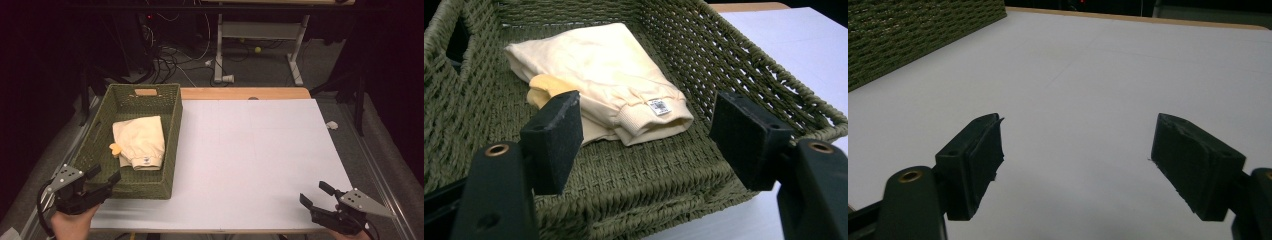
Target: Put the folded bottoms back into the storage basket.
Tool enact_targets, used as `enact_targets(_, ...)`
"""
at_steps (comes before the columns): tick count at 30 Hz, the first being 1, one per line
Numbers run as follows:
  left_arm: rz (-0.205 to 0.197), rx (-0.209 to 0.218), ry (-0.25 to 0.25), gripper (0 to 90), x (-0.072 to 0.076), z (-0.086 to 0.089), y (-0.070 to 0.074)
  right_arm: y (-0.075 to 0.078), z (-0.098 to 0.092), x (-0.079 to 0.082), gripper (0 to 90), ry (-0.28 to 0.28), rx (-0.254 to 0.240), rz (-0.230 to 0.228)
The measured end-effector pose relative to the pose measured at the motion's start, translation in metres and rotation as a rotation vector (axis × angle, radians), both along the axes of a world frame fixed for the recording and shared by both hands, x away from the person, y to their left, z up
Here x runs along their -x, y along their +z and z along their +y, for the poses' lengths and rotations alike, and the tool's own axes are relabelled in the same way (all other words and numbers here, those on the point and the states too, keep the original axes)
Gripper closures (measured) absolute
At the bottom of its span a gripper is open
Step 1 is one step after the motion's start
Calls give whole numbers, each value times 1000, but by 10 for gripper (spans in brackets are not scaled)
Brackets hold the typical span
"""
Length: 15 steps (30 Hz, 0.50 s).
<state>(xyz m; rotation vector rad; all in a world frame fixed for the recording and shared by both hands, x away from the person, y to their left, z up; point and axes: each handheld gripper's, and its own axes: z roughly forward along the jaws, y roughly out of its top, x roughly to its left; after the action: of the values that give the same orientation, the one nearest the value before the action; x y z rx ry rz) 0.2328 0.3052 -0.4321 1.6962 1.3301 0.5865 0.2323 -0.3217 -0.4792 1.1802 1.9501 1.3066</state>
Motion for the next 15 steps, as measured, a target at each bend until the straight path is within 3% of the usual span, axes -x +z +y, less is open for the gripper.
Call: enact_targets(15,-12,16,18,277,13,4,-10,0,0,0,215,-1,0,-3)
